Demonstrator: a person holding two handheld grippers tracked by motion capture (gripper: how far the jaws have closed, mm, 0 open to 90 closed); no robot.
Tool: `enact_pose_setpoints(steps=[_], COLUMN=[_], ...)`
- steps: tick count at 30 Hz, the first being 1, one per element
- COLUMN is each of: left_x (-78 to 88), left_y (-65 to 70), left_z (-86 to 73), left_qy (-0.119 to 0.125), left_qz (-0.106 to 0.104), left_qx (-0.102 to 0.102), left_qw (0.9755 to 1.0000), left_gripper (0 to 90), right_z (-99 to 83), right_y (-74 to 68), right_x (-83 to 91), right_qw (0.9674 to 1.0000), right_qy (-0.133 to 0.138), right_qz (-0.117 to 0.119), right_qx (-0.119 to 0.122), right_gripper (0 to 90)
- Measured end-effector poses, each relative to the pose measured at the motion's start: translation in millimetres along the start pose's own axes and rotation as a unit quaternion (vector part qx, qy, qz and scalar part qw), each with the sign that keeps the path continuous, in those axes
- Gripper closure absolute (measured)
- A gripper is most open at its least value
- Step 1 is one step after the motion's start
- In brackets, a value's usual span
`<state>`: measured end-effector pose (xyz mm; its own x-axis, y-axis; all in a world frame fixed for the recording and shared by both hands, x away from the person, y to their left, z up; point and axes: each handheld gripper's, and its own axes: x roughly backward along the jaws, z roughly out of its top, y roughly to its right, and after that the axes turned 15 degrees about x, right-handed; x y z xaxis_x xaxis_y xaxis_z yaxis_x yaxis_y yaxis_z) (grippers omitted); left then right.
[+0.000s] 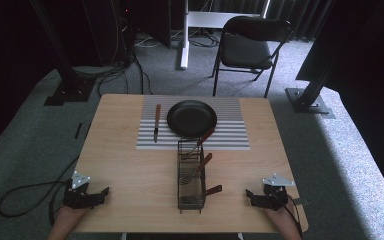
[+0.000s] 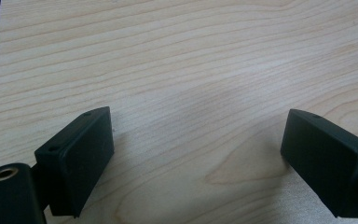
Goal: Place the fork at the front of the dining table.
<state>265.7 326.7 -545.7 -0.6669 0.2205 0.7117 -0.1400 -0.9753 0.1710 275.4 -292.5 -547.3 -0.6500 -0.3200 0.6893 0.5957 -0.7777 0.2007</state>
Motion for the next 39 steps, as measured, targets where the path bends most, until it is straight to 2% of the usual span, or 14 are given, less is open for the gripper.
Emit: enact_pose_setpoints(steps=[6, 10, 17, 25, 28, 31, 39], left_x=[0.0, -0.1, 0.0, 0.1, -0.1, -0.1, -0.1], left_y=[0.0, 0.1, 0.0, 0.0, 0.0, 0.0, 0.0], left_z=[0.0, 0.1, 0.2, 0.1, 0.0, 0.0, 0.0], left_qy=[0.000, 0.000, -0.001, -0.001, 0.000, 0.000, 0.000], left_qz=[0.000, 0.000, 0.000, 0.000, 0.000, 0.000, 0.000], left_qx=[0.000, 0.000, -0.001, -0.001, -0.001, -0.001, -0.001], left_qw=[1.0000, 1.0000, 1.0000, 1.0000, 1.0000, 1.0000, 1.0000], left_gripper=[9.2, 9.2, 9.2, 9.2, 9.2, 9.2, 9.2], right_z=[3.4, 9.7, 20.9, 35.6, 47.5, 54.3, 87.2], right_y=[-2.2, -4.7, -6.7, -4.4, -3.5, -2.5, -1.6], right_x=[1.9, 4.6, 10.9, 14.7, 18.7, 20.5, 26.1], right_qw=[1.0000, 0.9999, 0.9998, 0.9987, 0.9978, 0.9971, 0.9949], right_qy=[-0.002, -0.002, 0.008, 0.031, 0.049, 0.059, 0.091], right_qz=[0.004, 0.016, 0.020, 0.032, 0.035, 0.038, 0.044], right_qx=[0.006, -0.001, -0.005, -0.023, -0.027, -0.026, -0.010], right_gripper=[10.9, 10.9, 11.0, 12.9, 13.0, 13.0, 14.8])
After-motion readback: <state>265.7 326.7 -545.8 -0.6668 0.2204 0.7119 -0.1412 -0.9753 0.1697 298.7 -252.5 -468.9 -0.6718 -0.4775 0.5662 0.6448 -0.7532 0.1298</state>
